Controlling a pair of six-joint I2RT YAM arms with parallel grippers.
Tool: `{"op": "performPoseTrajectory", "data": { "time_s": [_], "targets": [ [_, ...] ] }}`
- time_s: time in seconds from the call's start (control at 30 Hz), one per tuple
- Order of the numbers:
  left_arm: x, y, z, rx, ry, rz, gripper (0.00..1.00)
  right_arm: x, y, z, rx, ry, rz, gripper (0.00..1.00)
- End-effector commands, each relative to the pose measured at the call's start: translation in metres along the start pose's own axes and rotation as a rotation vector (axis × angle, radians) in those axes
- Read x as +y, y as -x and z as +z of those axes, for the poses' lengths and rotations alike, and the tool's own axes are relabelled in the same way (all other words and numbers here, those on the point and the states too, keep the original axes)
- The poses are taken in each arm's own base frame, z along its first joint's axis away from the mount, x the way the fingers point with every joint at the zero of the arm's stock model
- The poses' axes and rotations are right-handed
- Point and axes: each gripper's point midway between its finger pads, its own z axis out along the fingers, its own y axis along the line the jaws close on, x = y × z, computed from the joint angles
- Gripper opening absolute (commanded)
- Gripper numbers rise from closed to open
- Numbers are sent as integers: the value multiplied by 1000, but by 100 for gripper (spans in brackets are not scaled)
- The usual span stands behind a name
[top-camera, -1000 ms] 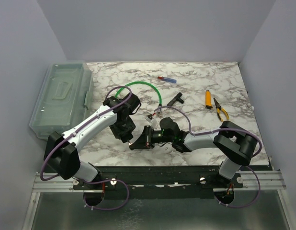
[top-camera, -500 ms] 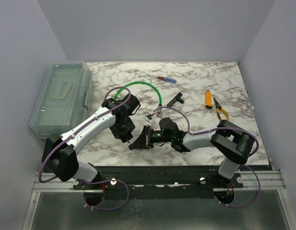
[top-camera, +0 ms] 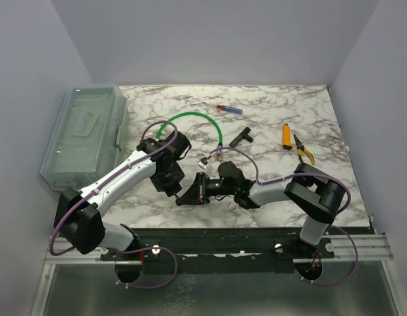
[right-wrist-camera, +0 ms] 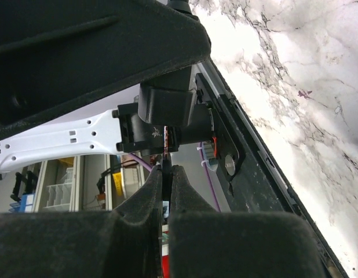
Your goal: Unlock with the key
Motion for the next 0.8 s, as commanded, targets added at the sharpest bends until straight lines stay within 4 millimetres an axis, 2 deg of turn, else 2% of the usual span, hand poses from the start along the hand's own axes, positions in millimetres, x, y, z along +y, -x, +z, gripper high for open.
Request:
{"op": "performPoseTrajectory", "data": {
  "time_s": [0.0,0.47,0.77],
  "targets": [
    [-17,2,-11,-11,-104,-33,0,21,5,8,6,80,-21,0],
    [-33,10,-26,-84,-261,-24,0,20,8,12,2,71,5,0],
    [-32,9,-30,-94,-293,-7,0,14,22,12,-43,35,15,0]
  ]
}}
